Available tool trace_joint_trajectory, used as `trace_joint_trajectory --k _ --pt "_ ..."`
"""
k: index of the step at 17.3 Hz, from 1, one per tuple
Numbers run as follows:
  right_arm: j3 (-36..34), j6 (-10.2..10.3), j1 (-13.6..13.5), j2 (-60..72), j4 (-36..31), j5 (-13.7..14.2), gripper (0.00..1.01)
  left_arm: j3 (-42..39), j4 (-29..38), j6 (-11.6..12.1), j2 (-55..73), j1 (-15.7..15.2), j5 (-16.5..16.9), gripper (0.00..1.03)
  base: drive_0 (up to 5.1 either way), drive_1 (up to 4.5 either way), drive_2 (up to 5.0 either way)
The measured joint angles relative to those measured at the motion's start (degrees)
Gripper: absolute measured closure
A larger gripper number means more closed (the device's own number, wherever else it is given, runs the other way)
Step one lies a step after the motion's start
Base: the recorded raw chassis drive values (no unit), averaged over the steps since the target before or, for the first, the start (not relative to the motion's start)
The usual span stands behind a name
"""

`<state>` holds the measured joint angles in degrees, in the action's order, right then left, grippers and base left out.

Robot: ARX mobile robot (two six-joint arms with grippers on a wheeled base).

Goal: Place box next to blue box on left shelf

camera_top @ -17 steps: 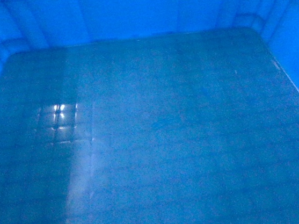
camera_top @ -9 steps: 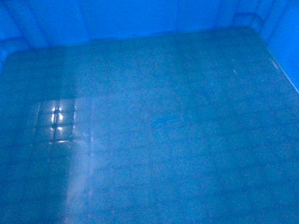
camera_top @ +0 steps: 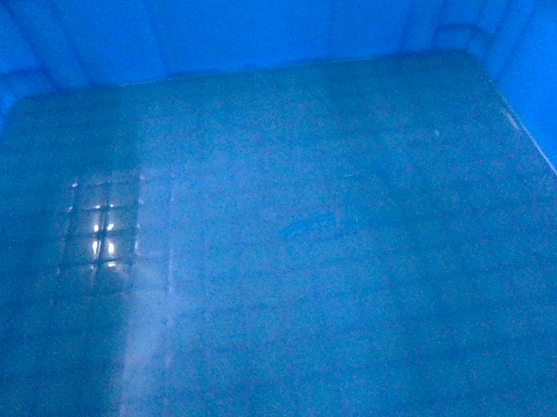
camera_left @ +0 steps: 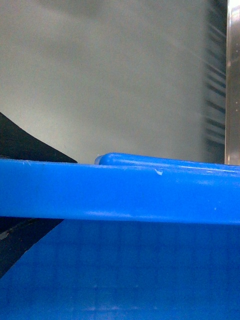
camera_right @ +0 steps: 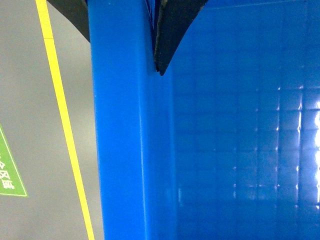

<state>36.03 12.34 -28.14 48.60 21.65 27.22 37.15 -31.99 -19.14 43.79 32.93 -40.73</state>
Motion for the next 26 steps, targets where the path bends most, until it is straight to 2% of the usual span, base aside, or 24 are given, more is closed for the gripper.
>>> trace_joint_trajectory --k 26 --pt "0.0 -0.1 0.0 0.0 0.1 0.0 0.88 0.0 -0.2 0.0 0.1 0.0 0.0 0.90 0.0 4.05 -4.1"
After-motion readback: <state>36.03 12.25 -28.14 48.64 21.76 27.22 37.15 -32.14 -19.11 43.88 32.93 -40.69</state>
